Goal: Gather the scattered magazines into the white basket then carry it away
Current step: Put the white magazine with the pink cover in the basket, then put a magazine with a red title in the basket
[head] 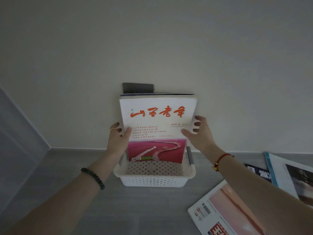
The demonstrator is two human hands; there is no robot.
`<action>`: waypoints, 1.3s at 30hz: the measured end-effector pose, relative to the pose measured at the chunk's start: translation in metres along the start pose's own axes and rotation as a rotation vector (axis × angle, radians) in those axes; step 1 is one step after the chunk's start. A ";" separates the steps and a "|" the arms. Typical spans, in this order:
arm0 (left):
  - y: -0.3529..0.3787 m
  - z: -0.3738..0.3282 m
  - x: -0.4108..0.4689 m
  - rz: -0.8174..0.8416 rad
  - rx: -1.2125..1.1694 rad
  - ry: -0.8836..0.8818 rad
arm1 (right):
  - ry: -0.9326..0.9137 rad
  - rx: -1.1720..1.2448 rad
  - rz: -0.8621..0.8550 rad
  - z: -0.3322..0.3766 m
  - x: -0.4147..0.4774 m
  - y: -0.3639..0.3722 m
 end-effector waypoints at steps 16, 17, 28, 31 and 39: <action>0.087 0.004 -0.158 0.278 -0.233 -0.065 | 0.323 -0.034 -0.153 -0.128 -0.117 -0.222; 0.096 0.009 -0.168 0.294 -0.204 -0.077 | 0.364 -0.037 -0.145 -0.141 -0.123 -0.225; 0.211 0.091 -0.295 0.548 -0.180 -0.486 | 0.518 -0.236 0.016 -0.257 -0.166 -0.223; 0.236 0.107 -0.334 0.656 -0.240 -0.673 | 0.396 -0.445 0.146 -0.254 -0.159 -0.209; 0.258 0.119 -0.376 0.557 -0.406 -0.916 | 0.484 -0.336 0.196 -0.267 -0.165 -0.215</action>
Point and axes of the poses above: each hand's wrist, its own x-axis towards the middle knuckle, its own y-axis out of the palm, z = x × y, the point moved 8 cm from there along x, towards the middle knuckle, and after that the axes turned 2 degrees about x, right-handed, at the moved point
